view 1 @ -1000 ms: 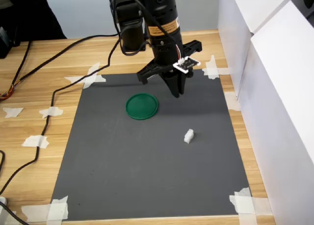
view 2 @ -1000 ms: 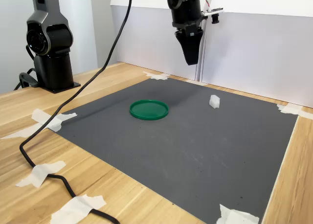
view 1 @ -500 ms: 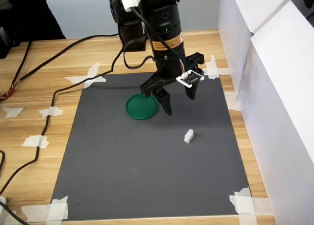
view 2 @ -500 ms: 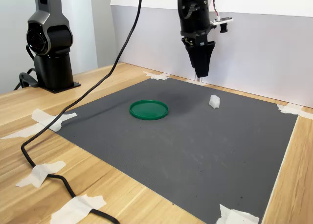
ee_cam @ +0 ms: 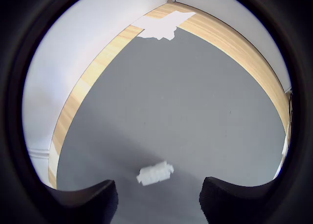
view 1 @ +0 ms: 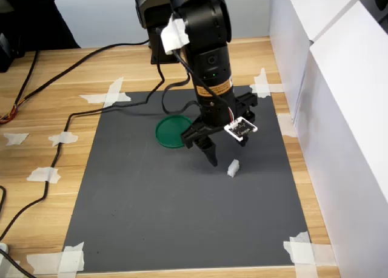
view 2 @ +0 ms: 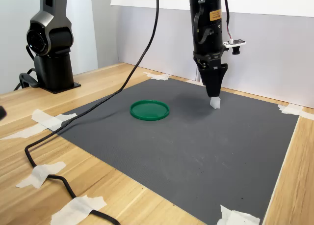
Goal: Grasp a white terminal and put it on the green lid.
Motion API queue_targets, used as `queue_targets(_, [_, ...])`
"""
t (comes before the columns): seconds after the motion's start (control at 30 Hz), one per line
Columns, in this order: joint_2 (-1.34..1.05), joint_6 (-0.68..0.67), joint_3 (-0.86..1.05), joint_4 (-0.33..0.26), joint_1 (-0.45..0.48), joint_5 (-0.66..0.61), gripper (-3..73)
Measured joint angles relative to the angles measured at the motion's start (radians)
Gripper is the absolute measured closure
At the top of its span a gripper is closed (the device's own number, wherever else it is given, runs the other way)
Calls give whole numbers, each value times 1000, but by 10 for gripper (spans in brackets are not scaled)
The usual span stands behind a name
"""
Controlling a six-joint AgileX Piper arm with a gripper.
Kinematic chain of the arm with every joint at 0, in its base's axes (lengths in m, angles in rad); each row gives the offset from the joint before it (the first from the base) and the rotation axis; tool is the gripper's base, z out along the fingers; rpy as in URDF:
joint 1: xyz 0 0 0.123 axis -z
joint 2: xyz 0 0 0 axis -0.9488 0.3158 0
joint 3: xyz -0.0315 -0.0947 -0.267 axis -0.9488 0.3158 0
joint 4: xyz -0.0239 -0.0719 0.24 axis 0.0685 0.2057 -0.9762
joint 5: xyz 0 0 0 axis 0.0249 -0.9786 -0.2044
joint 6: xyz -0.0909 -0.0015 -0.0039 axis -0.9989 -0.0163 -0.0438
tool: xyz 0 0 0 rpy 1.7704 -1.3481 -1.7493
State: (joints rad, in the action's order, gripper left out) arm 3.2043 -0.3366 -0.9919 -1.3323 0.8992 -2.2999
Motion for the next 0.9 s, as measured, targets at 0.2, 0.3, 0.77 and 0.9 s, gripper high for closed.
queue_targets(0.2, [59, 2, -63, -3, 0, -23, -20])
queue_targets(0.3, [90, 8, -89, -13, 0, -61, -20])
queue_targets(0.77, [151, 40, -130, -20, 0, -122, 9])
queue_targets(0.9, [158, 40, -130, -20, 0, -122, 39])
